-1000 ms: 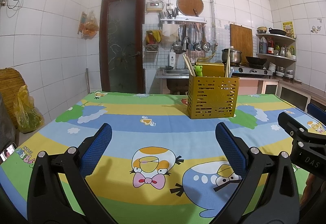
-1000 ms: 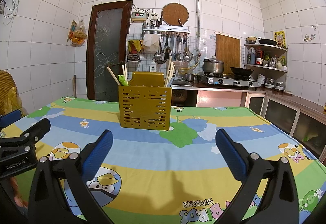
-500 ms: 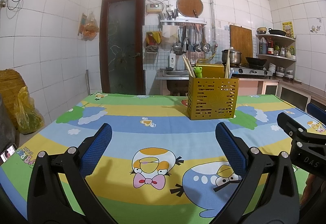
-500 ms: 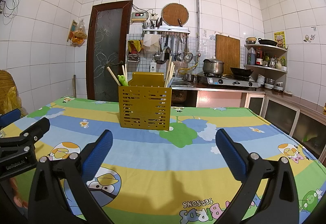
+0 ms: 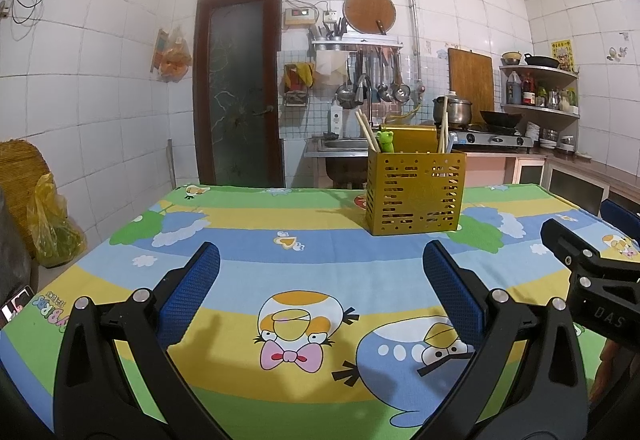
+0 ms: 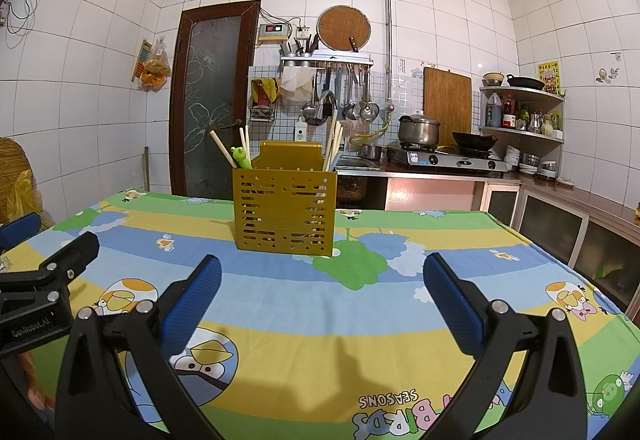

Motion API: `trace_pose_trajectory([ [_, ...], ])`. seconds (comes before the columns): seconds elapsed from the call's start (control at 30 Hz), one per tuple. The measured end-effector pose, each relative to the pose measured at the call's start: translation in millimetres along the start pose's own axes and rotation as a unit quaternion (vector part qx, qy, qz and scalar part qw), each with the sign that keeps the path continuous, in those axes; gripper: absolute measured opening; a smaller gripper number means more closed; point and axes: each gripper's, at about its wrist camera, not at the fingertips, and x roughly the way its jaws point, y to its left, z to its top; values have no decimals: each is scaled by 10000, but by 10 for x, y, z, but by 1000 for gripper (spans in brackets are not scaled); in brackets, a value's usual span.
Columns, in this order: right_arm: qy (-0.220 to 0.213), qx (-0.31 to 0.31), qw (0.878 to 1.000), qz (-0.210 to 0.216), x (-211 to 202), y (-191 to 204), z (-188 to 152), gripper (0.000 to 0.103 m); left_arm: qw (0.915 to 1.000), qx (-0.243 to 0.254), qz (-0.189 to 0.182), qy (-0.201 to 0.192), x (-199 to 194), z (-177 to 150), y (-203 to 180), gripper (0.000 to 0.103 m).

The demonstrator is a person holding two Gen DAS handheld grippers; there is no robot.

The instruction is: Organize utensils

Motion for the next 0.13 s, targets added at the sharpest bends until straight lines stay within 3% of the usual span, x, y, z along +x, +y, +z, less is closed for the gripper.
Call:
trace_pose_trajectory([
  [0.13, 2, -2, 10000, -1, 1, 0, 0, 99, 10000, -9, -3, 10, 1, -5, 1, 98],
])
